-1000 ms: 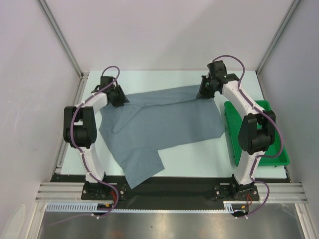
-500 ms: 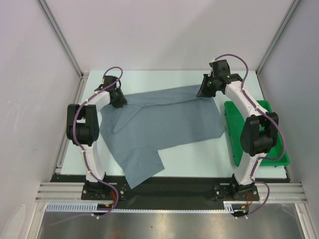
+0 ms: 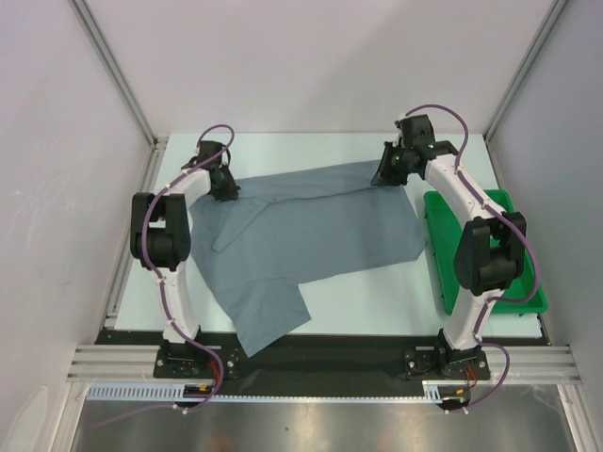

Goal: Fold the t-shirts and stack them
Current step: Fold the tshirt

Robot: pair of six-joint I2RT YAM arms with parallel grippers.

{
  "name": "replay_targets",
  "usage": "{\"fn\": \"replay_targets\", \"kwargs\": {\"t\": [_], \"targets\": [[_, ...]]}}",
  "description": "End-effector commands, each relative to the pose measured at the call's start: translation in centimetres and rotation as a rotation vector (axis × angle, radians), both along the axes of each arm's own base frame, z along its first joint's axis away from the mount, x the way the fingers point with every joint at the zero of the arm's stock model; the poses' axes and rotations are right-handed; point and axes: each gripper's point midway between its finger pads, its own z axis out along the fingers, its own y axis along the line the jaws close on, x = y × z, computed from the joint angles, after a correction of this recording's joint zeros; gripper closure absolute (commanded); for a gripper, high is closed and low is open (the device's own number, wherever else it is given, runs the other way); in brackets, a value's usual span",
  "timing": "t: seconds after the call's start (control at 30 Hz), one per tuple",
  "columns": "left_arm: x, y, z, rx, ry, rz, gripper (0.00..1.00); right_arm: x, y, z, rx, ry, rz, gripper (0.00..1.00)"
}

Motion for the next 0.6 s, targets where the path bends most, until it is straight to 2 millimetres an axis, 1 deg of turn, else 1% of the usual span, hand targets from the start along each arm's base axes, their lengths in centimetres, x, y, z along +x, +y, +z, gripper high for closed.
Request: {"fn": "replay_targets", "kwargs": {"t": [0.0,0.07,0.1,0.13,0.17,0.2,0.3,0.47,0.57], "targets": [[0.8,-0.6,1.3,0.016,-0.033,-0.030,0.90,0.1,0.2,2.1,0.027,-0.055,0.005,0.91],[0.7,-0.5,1.2,0.022,-0.027,-0.032,0.89,0.1,0.1,2.2,0.027,-0.057,0.006,0.91],[0.5,-0.6,1.1,0.022,-0.021,-0.034,0.87,0.1,0.1,2.2,0.026,-0.059,0.007,0.91],[0.5,-0.4,1.2,0.028,-0.020,-0.030,0.75,0.1,0.1,2.2,0.025,-0.060,0.006,0.91],[0.3,-0.5,1.2,0.029,-0.015,-0.034,0.73,0.0,0.1,2.2,0.023,-0.059,0.008,0.91],[0.2,-0.1,1.3,0.055,-0.018,-0.024,0.72,0.0,0.1,2.2,0.023,-0.059,0.007,0.91],[-0.2,-0.3,0.8,0.072,-0.001,-0.043,0.71,-0.1,0.1,1.9,0.023,-0.054,0.007,0.92],[-0.7,-0.6,-0.4,0.069,0.022,-0.046,0.80,0.0,0.2,2.0,0.029,-0.057,0.009,0.92],[-0.4,-0.7,-0.2,0.071,0.008,-0.049,0.88,0.0,0.2,2.0,0.027,-0.057,0.010,0.92]]}}
